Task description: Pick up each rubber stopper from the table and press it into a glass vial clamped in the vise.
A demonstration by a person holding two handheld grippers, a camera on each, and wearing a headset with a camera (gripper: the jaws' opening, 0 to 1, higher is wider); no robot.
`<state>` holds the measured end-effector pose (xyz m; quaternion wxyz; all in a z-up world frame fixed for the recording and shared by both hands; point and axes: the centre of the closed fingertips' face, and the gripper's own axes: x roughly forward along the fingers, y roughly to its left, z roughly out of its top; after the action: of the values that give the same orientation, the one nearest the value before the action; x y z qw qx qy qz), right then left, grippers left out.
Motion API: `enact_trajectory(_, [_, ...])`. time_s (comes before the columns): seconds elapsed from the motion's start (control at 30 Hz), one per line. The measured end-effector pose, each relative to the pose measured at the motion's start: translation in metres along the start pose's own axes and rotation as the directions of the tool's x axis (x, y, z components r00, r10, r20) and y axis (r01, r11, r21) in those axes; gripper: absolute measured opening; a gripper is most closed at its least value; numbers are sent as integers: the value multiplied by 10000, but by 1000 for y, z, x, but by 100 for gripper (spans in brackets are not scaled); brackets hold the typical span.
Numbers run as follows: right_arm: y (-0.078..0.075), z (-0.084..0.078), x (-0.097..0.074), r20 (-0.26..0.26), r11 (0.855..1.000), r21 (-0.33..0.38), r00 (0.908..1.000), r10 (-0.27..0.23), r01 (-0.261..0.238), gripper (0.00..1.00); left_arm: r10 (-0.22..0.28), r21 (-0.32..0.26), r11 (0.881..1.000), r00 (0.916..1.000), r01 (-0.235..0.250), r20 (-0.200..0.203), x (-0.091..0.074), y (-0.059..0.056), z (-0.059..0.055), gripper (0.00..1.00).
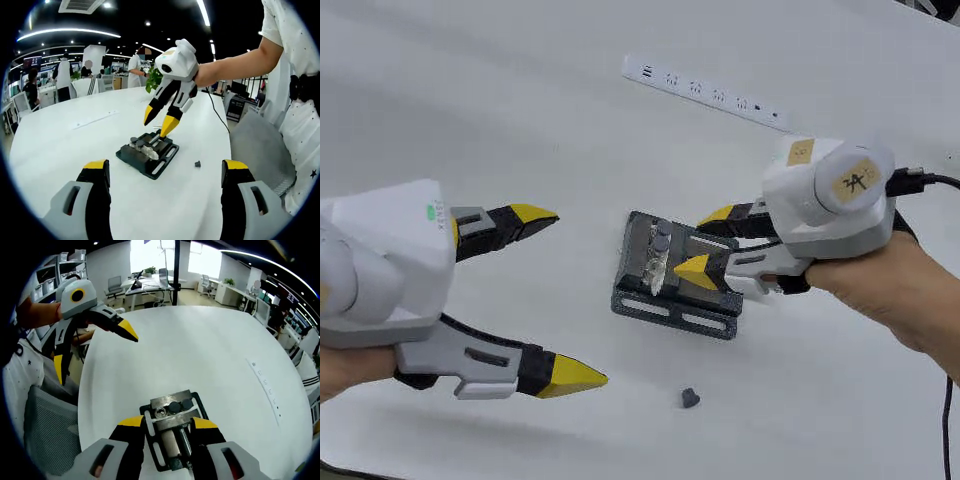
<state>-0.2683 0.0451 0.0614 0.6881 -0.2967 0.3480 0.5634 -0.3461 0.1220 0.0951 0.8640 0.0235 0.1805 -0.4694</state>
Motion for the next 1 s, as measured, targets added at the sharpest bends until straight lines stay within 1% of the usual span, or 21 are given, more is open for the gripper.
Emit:
enact_trajectory(0.17, [2, -5, -11, 352, 9995, 300, 9993, -119, 109, 37, 25, 111, 9999, 9999, -24, -100, -3, -2, 2, 92])
enact_trajectory(0.27, [4, -10, -17, 562, 9985, 534, 9983, -147, 117, 42, 57, 162, 9999, 9999, -54, -161, -4, -2, 3, 92])
enact_trajectory(0.43, [6, -20, -27, 916, 9967, 776, 9954, -288, 217, 48, 92, 260, 9996, 9996, -84, -286, -6, -5, 3, 92])
enact_trajectory(0.5, [9, -24, -31, 1021, 9964, 821, 9943, -317, 233, 51, 86, 315, 9995, 9993, -74, -361, -7, -7, 3, 92])
enact_trajectory(0.7, [18, -34, -43, 1427, 9935, 1091, 9886, -475, 320, 59, 34, 496, 9988, 9980, -2, -633, -8, -10, 1, 91])
enact_trajectory(0.77, [20, -38, -46, 1545, 9930, 1123, 9866, -529, 356, 61, 32, 523, 9986, 9977, 4, -682, -8, -11, 1, 91])
enact_trajectory(0.8, [21, -43, -49, 1602, 9923, 1186, 9856, -541, 352, 63, 16, 530, 9986, 9974, 22, -724, -8, -12, 1, 91])
enact_trajectory(0.93, [27, -51, -55, 1775, 9923, 1197, 9827, -525, 314, 69, -53, 642, 9979, 9960, 110, -887, -8, -15, 1, 91])
enact_trajectory(1.0, [31, -55, -58, 1926, 9928, 1159, 9799, -529, 308, 73, -114, 721, 9972, 9953, 184, -962, -8, -17, 1, 91])
